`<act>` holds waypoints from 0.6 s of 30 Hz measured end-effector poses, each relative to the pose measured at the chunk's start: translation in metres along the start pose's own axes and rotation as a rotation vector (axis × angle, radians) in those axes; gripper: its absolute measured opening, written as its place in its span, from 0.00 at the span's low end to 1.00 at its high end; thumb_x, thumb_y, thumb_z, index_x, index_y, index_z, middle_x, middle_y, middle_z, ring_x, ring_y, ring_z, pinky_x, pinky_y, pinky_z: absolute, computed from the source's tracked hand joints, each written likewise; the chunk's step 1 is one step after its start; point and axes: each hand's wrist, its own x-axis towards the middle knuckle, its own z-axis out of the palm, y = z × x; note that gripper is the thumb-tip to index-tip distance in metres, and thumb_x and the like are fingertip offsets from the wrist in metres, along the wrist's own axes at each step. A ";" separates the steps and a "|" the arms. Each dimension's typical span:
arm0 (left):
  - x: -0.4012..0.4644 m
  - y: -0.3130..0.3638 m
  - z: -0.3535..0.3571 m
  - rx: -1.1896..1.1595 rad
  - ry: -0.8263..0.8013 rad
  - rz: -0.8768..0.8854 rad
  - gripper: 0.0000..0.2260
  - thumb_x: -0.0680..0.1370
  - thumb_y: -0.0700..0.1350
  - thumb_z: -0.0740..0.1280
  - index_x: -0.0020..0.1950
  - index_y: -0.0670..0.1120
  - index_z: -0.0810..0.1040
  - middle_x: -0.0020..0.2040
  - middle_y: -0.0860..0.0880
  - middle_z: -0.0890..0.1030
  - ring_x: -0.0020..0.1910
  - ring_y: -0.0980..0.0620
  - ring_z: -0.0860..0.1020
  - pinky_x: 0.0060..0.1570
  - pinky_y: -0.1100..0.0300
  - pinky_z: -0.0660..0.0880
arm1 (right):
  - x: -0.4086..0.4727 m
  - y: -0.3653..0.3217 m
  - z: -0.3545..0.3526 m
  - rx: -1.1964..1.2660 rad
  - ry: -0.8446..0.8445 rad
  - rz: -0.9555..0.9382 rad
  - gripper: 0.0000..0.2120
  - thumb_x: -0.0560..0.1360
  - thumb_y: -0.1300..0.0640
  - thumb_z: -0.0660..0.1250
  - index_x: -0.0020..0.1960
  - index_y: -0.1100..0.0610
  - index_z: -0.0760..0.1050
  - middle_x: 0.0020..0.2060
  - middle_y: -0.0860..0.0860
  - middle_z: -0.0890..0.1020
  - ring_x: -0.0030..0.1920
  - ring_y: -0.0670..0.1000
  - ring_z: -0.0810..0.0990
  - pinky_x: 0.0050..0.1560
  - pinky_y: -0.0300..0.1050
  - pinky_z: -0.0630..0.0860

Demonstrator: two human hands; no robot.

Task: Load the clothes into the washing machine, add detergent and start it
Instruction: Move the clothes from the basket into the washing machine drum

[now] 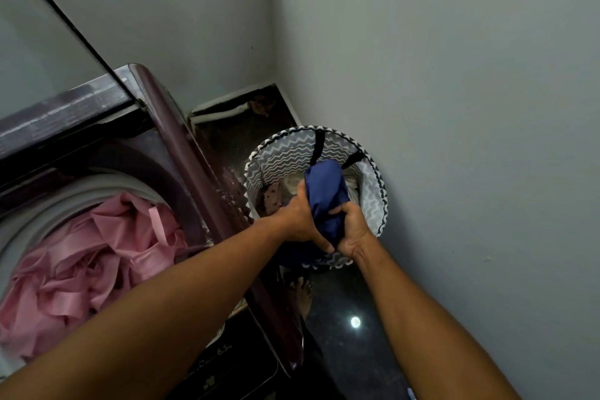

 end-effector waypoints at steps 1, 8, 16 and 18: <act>0.000 0.001 0.000 -0.007 0.014 0.025 0.66 0.57 0.51 0.85 0.79 0.49 0.40 0.75 0.46 0.64 0.70 0.45 0.69 0.66 0.54 0.71 | 0.001 -0.003 0.004 0.000 -0.009 -0.011 0.16 0.69 0.64 0.58 0.41 0.60 0.85 0.44 0.60 0.84 0.41 0.59 0.82 0.48 0.52 0.77; -0.001 0.003 -0.017 0.047 0.270 -0.007 0.31 0.66 0.50 0.77 0.66 0.49 0.71 0.60 0.42 0.78 0.58 0.39 0.77 0.57 0.47 0.77 | 0.008 -0.016 -0.015 0.233 -0.142 -0.070 0.20 0.72 0.58 0.61 0.62 0.61 0.76 0.55 0.60 0.81 0.52 0.60 0.80 0.50 0.56 0.77; -0.010 0.017 -0.026 -0.296 0.489 0.020 0.11 0.67 0.45 0.75 0.46 0.45 0.80 0.44 0.47 0.81 0.43 0.47 0.80 0.43 0.55 0.77 | 0.007 -0.001 -0.029 -0.943 0.044 -0.048 0.13 0.77 0.70 0.61 0.59 0.63 0.77 0.48 0.61 0.81 0.46 0.57 0.78 0.50 0.54 0.75; -0.013 0.023 -0.031 -0.700 0.471 0.004 0.11 0.64 0.41 0.74 0.46 0.45 0.82 0.42 0.48 0.84 0.42 0.48 0.81 0.42 0.56 0.78 | 0.010 0.003 -0.025 -0.950 0.142 -0.022 0.20 0.81 0.61 0.60 0.71 0.65 0.67 0.66 0.61 0.74 0.64 0.59 0.74 0.61 0.47 0.71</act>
